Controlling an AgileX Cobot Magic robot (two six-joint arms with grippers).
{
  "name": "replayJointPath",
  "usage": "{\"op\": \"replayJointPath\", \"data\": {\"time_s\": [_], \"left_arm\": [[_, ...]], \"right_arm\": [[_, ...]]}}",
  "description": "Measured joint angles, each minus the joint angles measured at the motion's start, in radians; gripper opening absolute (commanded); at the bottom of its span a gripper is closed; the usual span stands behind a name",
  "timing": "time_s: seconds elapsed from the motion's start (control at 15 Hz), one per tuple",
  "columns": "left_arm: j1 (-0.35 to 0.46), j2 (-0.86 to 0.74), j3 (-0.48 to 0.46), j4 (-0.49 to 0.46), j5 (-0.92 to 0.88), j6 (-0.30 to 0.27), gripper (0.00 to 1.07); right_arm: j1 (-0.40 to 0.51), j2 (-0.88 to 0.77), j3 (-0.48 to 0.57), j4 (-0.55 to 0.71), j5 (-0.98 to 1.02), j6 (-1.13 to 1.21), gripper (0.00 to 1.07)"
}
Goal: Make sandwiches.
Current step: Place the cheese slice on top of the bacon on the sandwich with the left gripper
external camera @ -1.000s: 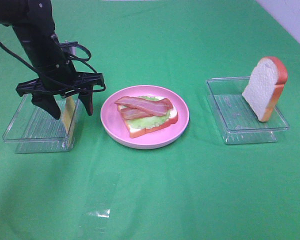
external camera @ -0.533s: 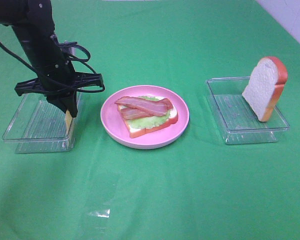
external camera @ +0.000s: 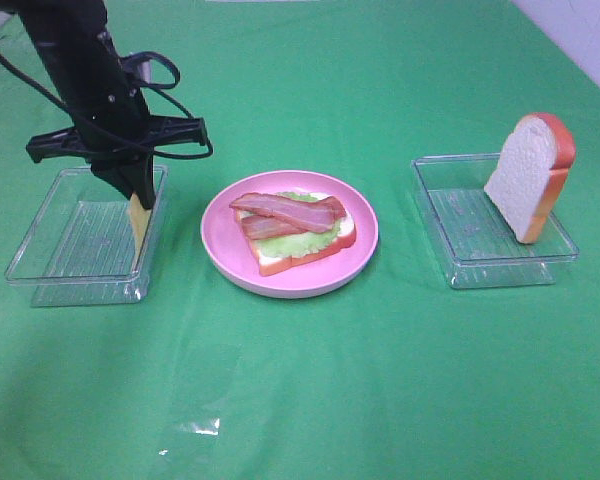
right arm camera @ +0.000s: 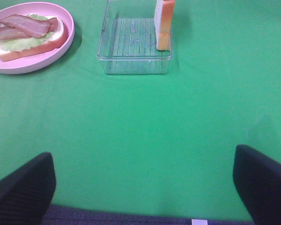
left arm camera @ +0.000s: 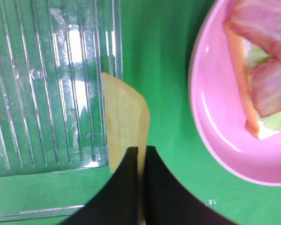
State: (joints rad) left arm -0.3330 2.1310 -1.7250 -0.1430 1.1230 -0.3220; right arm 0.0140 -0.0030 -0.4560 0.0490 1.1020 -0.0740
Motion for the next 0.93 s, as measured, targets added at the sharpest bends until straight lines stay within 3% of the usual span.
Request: {"op": "replayJointPath", "data": {"time_s": [0.07, 0.33, 0.6, 0.93], "left_arm": [[0.0, 0.001, -0.107, 0.0, 0.062, 0.01, 0.0], [0.0, 0.0, -0.319, -0.001, 0.083, 0.029, 0.0], [0.0, 0.004, -0.346, -0.067, 0.089, 0.045, 0.0], [-0.011, 0.07, -0.347, -0.318, 0.092, 0.133, 0.0]], "right_arm": [[0.0, 0.0, 0.0, 0.0, 0.0, 0.0, 0.98], [0.0, 0.0, 0.0, 0.0, 0.0, 0.0, 0.98], [0.0, 0.0, 0.0, 0.0, 0.0, 0.0, 0.98], [0.0, 0.0, 0.0, 0.0, 0.0, 0.0, 0.98]]}}
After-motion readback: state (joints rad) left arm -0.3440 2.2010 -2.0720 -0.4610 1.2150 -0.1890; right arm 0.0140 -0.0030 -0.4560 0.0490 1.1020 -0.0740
